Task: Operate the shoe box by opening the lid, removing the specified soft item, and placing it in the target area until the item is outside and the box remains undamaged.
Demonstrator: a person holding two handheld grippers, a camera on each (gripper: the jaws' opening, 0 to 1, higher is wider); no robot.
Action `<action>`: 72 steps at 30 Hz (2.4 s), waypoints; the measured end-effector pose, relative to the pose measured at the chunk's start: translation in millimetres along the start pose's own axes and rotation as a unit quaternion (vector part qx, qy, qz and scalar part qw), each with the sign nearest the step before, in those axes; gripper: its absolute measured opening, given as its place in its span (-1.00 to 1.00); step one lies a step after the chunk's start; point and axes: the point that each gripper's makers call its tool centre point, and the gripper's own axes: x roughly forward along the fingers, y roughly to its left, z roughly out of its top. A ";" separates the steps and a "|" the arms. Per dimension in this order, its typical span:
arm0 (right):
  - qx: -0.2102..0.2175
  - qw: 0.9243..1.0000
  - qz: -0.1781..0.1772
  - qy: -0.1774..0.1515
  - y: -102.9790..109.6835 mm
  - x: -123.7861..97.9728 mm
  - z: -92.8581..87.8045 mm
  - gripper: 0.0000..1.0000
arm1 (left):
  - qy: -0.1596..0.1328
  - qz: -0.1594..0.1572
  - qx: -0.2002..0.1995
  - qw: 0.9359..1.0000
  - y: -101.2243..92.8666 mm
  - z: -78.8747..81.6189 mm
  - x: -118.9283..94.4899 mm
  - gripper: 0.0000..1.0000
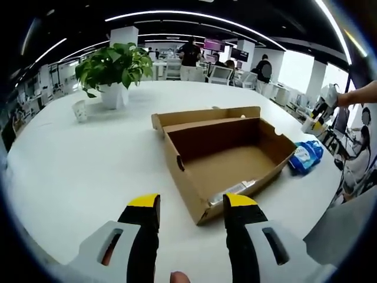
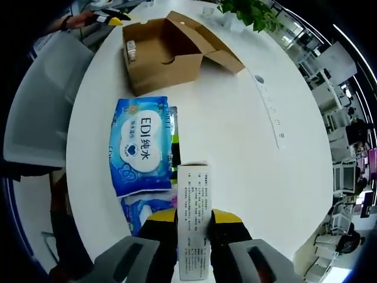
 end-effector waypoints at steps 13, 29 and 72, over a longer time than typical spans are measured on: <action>-0.002 1.000 0.006 0.012 -7.6 24.7 -17.1 -0.67 | 0.013 0.016 -0.004 1.000 9.3 -7.1 0.2 -0.14; -0.029 0.999 0.021 0.017 -2.6 65.9 -36.6 -0.67 | 0.023 0.030 -0.013 0.999 15.1 -13.7 -1.1 -0.14; -0.028 0.999 0.008 0.041 -12.5 57.0 -54.0 -0.54 | 0.022 0.023 -0.008 0.999 11.2 -12.0 2.7 -0.13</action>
